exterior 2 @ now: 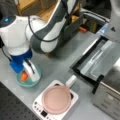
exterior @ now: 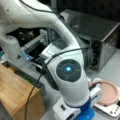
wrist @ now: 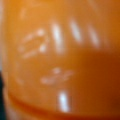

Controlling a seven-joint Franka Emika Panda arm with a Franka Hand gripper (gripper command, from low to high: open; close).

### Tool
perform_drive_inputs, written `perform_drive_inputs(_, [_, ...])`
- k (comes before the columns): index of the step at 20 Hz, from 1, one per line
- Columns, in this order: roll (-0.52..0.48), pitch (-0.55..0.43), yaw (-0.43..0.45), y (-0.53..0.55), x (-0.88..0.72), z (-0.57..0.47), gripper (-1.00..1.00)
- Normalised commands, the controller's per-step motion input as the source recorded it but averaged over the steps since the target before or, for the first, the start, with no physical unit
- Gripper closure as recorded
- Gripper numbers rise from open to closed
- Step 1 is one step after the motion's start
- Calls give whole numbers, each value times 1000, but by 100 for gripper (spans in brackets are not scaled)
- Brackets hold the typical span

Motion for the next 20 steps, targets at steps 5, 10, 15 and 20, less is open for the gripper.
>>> perform_drive_inputs(5, [-243, 37, 203, 552, -79, 44, 100])
perform_drive_inputs(10, [-221, -34, 98, 436, -122, -21, 100])
perform_drive_inputs(15, [-243, -22, -53, 499, -189, -11, 100])
perform_drive_inputs(20, [-246, -45, -31, 458, -234, -29, 100])
